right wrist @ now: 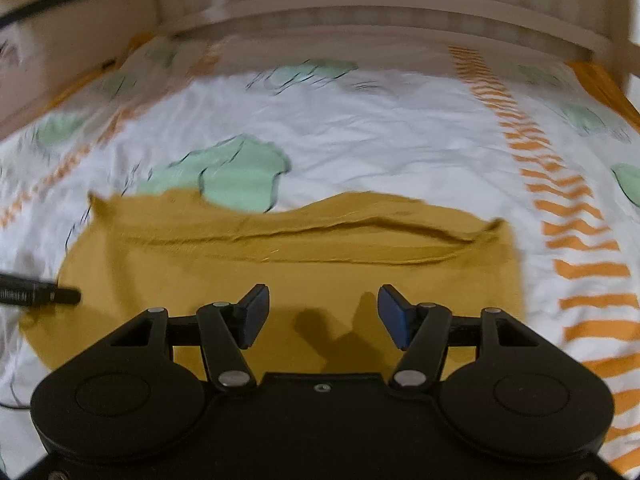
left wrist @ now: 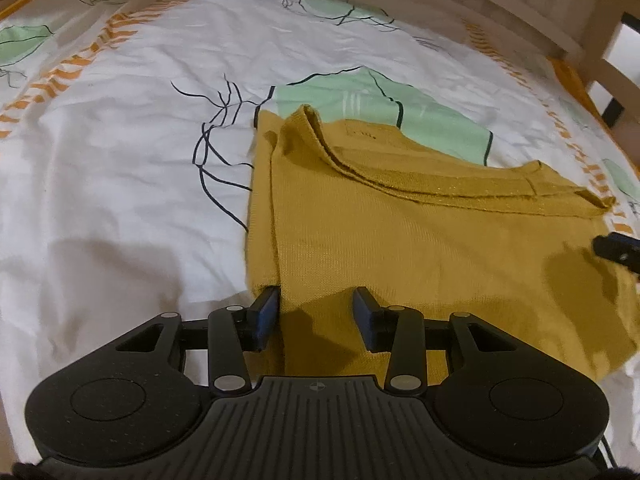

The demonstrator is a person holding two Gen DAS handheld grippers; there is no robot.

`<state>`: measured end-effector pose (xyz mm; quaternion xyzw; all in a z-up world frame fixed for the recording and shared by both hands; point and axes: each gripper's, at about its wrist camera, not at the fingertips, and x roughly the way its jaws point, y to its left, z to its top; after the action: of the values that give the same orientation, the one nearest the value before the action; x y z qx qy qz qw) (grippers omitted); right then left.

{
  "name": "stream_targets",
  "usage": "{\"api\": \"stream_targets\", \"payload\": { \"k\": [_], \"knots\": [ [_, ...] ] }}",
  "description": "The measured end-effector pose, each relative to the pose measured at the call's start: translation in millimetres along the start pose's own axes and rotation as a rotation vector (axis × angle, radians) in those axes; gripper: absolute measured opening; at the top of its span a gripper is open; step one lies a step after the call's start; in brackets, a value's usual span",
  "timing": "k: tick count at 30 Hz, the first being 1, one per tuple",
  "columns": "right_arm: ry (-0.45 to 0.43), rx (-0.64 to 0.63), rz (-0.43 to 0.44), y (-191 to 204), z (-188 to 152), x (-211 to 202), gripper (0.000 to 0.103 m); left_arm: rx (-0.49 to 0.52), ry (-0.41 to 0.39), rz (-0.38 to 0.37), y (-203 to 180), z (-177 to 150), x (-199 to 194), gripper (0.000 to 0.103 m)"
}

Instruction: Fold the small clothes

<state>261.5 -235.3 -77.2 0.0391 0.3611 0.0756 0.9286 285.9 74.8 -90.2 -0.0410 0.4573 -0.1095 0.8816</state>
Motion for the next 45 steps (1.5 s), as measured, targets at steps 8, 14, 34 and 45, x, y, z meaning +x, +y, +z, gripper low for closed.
{"api": "stream_targets", "payload": {
  "k": [8,14,34,45],
  "knots": [
    [0.052,-0.07,0.019,48,4,31,0.065,-0.033,0.004,-0.025,4,1,2,0.041],
    [0.087,-0.077,-0.034,59,27,67,0.068,-0.03,0.015,-0.032,5,2,2,0.042],
    [0.08,-0.15,0.017,93,49,64,0.068,-0.05,0.022,-0.041,4,4,4,0.045],
    [0.039,-0.28,0.023,132,-13,41,0.068,-0.058,0.063,-0.065,12,6,-5,0.044]
  ]
}}
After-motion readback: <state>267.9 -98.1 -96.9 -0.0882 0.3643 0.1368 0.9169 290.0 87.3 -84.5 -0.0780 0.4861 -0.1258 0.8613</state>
